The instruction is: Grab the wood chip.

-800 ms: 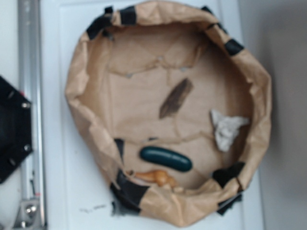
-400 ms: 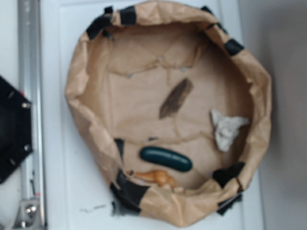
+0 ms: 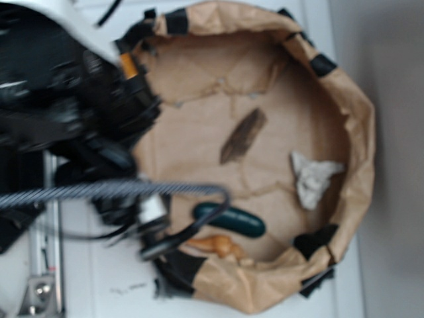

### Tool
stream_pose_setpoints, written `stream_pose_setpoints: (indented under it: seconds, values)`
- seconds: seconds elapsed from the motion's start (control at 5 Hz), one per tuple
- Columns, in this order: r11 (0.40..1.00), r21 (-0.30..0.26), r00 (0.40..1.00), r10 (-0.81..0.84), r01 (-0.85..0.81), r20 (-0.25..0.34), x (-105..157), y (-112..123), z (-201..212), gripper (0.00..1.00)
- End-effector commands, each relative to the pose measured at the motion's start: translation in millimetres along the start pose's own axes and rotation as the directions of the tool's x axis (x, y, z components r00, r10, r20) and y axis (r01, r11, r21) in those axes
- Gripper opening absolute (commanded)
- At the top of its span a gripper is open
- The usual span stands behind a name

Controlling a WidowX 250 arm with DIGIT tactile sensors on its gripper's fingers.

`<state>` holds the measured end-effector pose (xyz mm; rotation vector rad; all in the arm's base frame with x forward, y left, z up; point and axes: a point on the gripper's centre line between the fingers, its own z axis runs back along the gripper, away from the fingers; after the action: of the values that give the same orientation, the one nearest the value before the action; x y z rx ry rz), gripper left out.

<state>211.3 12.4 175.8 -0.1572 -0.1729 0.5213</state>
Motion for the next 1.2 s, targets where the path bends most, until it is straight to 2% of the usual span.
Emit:
stream_pose_setpoints:
  seconds: [0.0,0.2,0.4,0.6,0.8,1.0]
  values:
    - [0.982,0.023,0.977,0.186,-0.189,0.1,64.9,16.2,-66.9,1.0]
    - [0.981,0.163,0.991,0.09,-0.105,0.095,73.5,28.3,-109.8,1.0]
    - [0.987,0.159,1.0,-0.029,0.029,-0.005,85.9,41.3,-136.2,1.0]
    - [0.988,0.109,0.994,-0.102,0.105,-0.038,77.5,32.2,-152.2,1.0]
    - [0.986,0.071,0.987,-0.145,0.151,-0.072,65.5,22.2,-155.5,0.0]
    - [0.978,0.026,0.975,-0.202,0.206,-0.09,63.0,16.0,-138.9,0.0]
